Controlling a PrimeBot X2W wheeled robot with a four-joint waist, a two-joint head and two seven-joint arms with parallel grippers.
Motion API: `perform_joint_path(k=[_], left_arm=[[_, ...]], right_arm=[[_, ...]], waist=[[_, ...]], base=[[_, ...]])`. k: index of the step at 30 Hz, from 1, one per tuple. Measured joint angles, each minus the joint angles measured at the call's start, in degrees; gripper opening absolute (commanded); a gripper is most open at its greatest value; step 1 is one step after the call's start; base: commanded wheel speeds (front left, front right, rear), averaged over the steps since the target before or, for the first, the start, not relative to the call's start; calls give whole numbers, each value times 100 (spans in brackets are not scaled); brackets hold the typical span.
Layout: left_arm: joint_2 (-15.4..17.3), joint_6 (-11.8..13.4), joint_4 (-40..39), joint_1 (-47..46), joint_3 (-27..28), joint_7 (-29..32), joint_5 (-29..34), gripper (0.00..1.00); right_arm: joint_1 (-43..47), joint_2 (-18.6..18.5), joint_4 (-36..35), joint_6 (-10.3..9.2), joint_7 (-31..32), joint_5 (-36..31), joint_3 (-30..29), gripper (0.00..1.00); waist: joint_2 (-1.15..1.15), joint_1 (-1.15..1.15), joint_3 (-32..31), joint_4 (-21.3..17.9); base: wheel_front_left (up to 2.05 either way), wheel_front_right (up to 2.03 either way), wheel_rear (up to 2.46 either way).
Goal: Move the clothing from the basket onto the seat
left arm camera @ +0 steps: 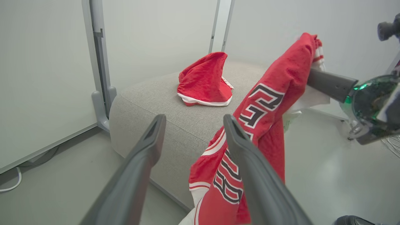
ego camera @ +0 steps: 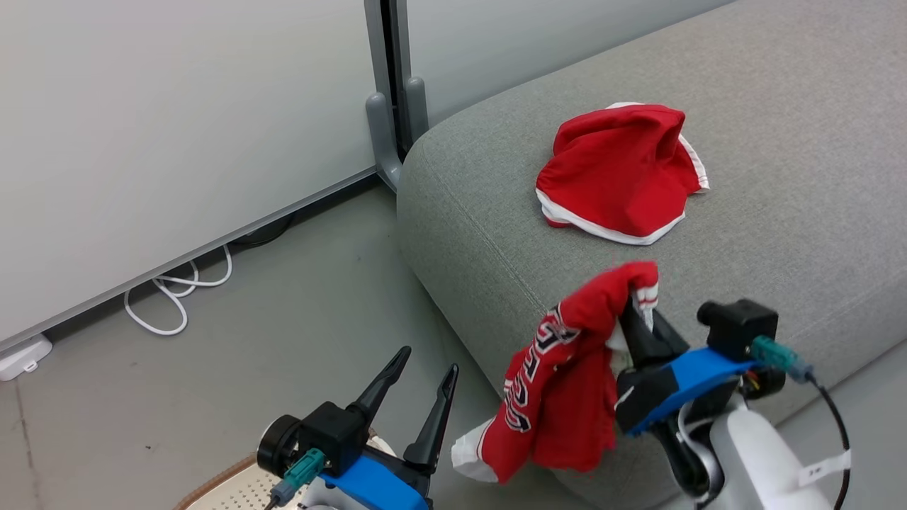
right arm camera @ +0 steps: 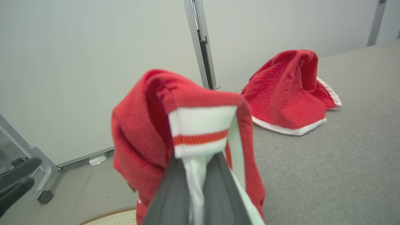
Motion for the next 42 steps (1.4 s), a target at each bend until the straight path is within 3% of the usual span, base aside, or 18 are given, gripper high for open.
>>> perform_joint_path(k=[7, 13, 19, 24, 37, 42], left_arm=[[100, 0, -249, -16, 21, -1, 162, 100], [277, 0, -459, -251, -89, -1, 255, 100], [536, 0, -682, -522, -218, -1, 323, 100], [734, 0, -899, -853, -345, -4, 487, 100], [1096, 0, -1310, -1379, -432, -7, 634, 100], [1243, 0, -1404, -1529, -512, -7, 724, 100]], right_arm=[[-1261, -3, -234, -1, 363, -130, -606, 0], [-2282, -20, -390, 0, 770, -280, -1468, 0], [-3176, -294, -388, 0, 1028, -445, -2314, 0], [-3777, -599, -310, -4, 751, -601, -3158, 0], [-4246, -881, 465, -1, 254, -840, -3978, 0], [-4236, -879, 1014, 0, 141, -1065, -3885, 0]], waist=[[0, 0, 274, -50], [0, 1, 692, 14], [0, 1, 1191, 122], [0, 1, 1632, 239], [0, 1, 2686, 630], [0, 1, 3133, 745]], base=[[0, 0, 0], [0, 0, 0], [0, 0, 0], [0, 0, 0], [0, 0, 0], [0, 0, 0]])
